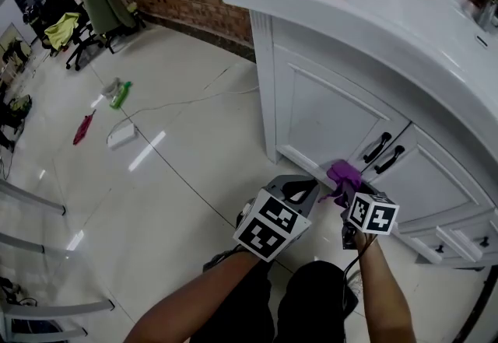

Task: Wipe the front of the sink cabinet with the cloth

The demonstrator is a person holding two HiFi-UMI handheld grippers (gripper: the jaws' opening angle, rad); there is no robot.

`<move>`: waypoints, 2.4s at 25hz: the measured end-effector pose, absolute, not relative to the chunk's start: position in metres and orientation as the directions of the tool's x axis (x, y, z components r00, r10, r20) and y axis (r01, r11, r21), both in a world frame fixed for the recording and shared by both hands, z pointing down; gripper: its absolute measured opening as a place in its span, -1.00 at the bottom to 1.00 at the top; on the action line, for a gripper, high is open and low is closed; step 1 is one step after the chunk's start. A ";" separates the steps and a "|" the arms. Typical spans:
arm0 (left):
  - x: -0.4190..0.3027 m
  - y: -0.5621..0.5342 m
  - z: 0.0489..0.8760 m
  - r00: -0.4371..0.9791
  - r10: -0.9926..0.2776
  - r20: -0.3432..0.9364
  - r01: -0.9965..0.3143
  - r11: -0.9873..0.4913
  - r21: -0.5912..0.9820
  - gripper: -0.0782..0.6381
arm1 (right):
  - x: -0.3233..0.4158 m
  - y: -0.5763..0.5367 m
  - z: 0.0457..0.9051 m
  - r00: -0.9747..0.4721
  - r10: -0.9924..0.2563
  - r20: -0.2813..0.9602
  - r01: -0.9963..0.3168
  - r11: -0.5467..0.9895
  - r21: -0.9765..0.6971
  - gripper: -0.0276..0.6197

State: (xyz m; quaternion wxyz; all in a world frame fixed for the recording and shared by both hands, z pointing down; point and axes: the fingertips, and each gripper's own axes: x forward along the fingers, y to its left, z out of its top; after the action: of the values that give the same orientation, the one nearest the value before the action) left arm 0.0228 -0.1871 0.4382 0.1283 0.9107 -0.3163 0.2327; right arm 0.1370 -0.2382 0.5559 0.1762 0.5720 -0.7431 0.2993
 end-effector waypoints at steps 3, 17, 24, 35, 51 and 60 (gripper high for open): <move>0.025 -0.183 0.423 0.702 -0.527 0.478 -0.633 -0.770 0.080 -0.77 | 0.134 -0.237 0.525 -0.274 -0.777 0.566 -0.959 0.179 -0.219 -0.55; 0.034 -0.165 0.367 0.741 -0.550 0.385 -0.610 -0.791 0.042 -0.77 | 0.134 -0.215 0.442 -0.245 -0.831 0.499 -0.968 0.180 -0.176 -0.55; 0.030 -0.158 0.347 0.756 -0.558 0.340 -0.607 -0.794 0.046 -0.77 | 0.138 -0.216 0.387 -0.230 -0.865 0.447 -0.972 0.180 -0.152 -0.55; 0.029 -0.155 0.320 0.767 -0.570 0.294 -0.608 -0.792 0.050 -0.77 | 0.144 -0.235 0.295 -0.204 -0.914 0.350 -0.979 0.181 -0.099 -0.55; 0.012 -0.180 0.328 0.729 -0.605 0.320 -0.646 -0.763 0.031 -0.77 | 0.112 -0.262 0.298 -0.291 -0.896 0.335 -0.957 0.268 -0.112 -0.55; 0.000 -0.193 0.355 0.722 -0.605 0.337 -0.660 -0.748 0.071 -0.77 | 0.096 -0.266 0.330 -0.232 -0.904 0.359 -0.972 0.197 -0.132 -0.55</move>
State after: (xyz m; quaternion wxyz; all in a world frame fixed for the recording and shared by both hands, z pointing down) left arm -0.0004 -0.1928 0.3554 0.0931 0.9232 -0.3424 0.1478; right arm 0.0962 -0.2665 0.3297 0.1012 0.6114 -0.7670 0.1665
